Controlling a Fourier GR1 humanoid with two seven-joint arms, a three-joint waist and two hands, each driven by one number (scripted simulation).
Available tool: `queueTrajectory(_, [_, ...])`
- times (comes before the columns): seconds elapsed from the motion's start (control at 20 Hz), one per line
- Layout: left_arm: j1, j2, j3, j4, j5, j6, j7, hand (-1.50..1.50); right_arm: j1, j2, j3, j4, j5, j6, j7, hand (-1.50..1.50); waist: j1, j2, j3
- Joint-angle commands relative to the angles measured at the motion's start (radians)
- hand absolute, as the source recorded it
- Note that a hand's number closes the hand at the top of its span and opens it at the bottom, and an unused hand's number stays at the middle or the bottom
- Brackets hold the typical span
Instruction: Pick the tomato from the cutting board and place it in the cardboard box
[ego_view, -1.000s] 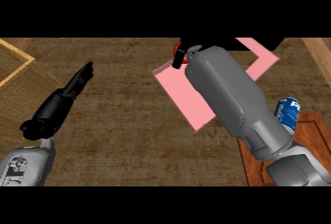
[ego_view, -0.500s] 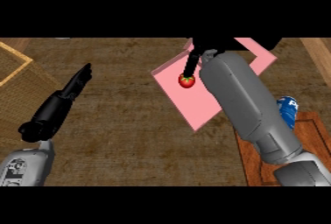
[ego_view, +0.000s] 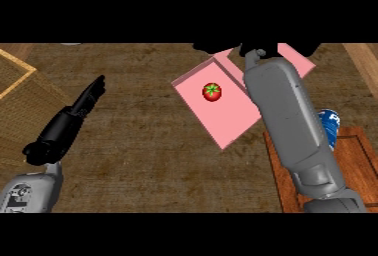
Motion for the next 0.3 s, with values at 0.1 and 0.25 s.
queueTrajectory(0.1, [-0.010, -0.025, -0.022, -0.013, -0.020, 0.018, 0.023, 0.00, 0.129, -0.002, -0.144, -0.100, -0.141, -0.145, -0.144, -1.50, -0.004, -0.001, -0.002])
queueTrajectory(0.25, [0.037, -0.018, -0.023, -0.036, -0.023, 0.005, 0.002, 0.00, 0.203, -0.033, -0.172, -0.104, -0.171, -0.162, -0.248, -1.50, 0.004, 0.000, -0.003])
